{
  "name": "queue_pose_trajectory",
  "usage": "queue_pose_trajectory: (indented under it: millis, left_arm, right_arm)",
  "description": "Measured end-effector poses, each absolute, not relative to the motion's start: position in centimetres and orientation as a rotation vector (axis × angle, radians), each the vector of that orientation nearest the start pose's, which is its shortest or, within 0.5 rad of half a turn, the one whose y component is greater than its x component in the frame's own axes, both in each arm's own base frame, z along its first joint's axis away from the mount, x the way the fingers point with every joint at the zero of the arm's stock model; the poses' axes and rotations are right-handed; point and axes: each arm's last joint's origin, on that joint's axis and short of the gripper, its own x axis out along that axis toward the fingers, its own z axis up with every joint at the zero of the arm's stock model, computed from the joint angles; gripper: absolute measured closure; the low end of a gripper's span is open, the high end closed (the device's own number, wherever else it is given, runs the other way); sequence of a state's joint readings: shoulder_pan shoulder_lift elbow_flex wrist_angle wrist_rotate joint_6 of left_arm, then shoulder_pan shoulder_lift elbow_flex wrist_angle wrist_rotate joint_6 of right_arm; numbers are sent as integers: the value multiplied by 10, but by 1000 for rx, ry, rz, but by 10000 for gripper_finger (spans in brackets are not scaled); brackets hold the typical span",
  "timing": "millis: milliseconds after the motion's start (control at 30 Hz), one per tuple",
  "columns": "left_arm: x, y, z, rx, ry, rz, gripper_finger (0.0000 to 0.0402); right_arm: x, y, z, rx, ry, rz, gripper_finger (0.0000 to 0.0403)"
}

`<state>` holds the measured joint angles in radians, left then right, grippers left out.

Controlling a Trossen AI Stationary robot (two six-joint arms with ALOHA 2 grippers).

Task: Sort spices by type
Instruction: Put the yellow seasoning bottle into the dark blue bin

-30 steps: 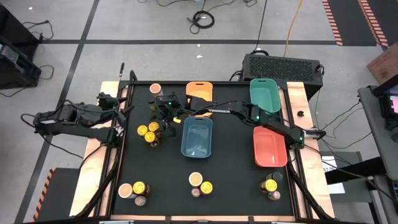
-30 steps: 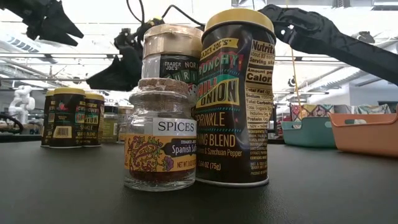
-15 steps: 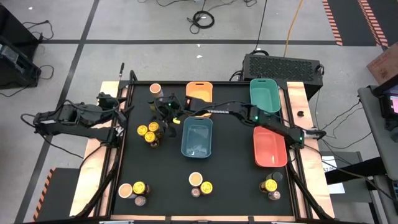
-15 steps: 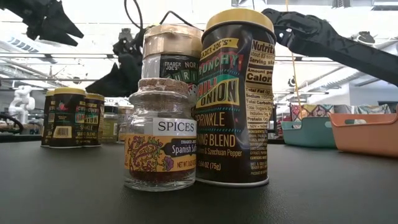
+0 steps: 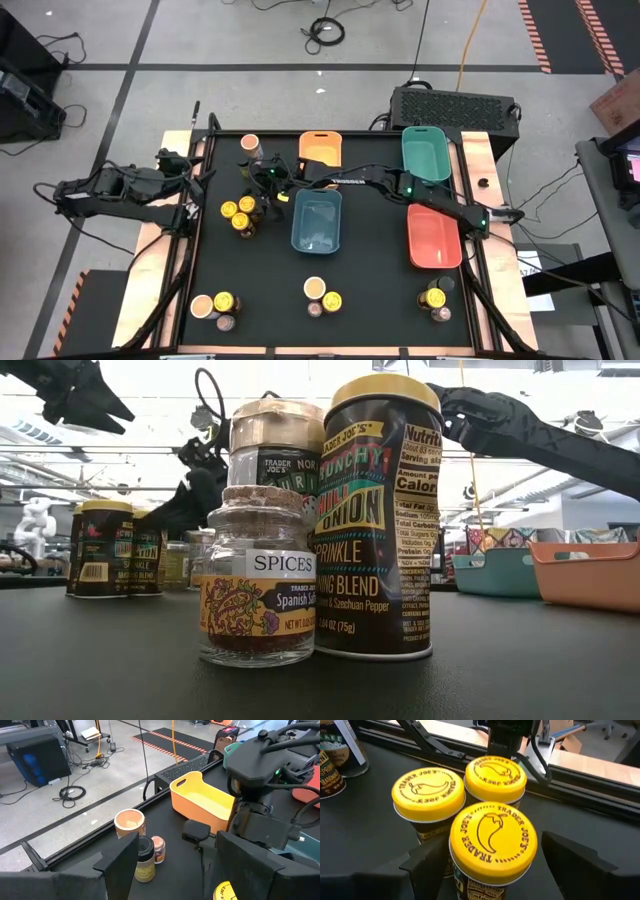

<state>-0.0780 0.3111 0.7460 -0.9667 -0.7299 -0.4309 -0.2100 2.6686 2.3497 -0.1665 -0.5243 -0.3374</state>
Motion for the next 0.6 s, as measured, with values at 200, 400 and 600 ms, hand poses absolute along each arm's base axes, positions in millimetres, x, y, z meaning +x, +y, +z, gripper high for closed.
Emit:
queue_pose_trajectory:
  millis: [200, 400, 600]
  left_arm:
    - [44, 16, 297, -194, 350, 727, 135]
    - [44, 16, 297, -194, 350, 727, 135]
    - [44, 16, 297, -194, 350, 728, 135]
  right_arm:
    - [579, -108, 160, -153, 399, 381, 125]
    - [578, -108, 163, -154, 393, 386, 194]
    - [576, -110, 172, -154, 387, 374, 201]
